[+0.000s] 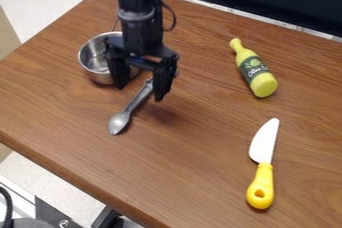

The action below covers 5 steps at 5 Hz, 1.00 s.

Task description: Move spoon out of silver pot and placed on the table

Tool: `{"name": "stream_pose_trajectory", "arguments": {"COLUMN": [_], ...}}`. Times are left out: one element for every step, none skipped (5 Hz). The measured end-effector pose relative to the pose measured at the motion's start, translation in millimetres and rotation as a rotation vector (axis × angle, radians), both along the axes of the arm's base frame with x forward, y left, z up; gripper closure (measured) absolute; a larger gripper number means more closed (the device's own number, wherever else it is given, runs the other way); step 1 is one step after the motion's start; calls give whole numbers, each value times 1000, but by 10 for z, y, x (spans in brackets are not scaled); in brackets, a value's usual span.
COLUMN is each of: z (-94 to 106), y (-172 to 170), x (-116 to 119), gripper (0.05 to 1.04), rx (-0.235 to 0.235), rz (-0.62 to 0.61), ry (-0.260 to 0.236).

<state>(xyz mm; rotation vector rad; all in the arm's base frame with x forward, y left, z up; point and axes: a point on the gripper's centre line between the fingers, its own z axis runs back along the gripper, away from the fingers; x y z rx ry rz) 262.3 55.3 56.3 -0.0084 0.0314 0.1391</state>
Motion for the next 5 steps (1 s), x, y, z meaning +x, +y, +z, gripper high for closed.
{"name": "stream_pose_trajectory", "arguments": {"z": [112,149,205,215,227], "y": [-69,-174,-332,-542,-745], "x": [35,70,161,198,249], "gripper": [83,83,83,83,83], "rx": [-6,-28,-38,-72,-89], "rz": [32,81,163,270,373], "ry": [-4,-3,-69,-89,-110]}}
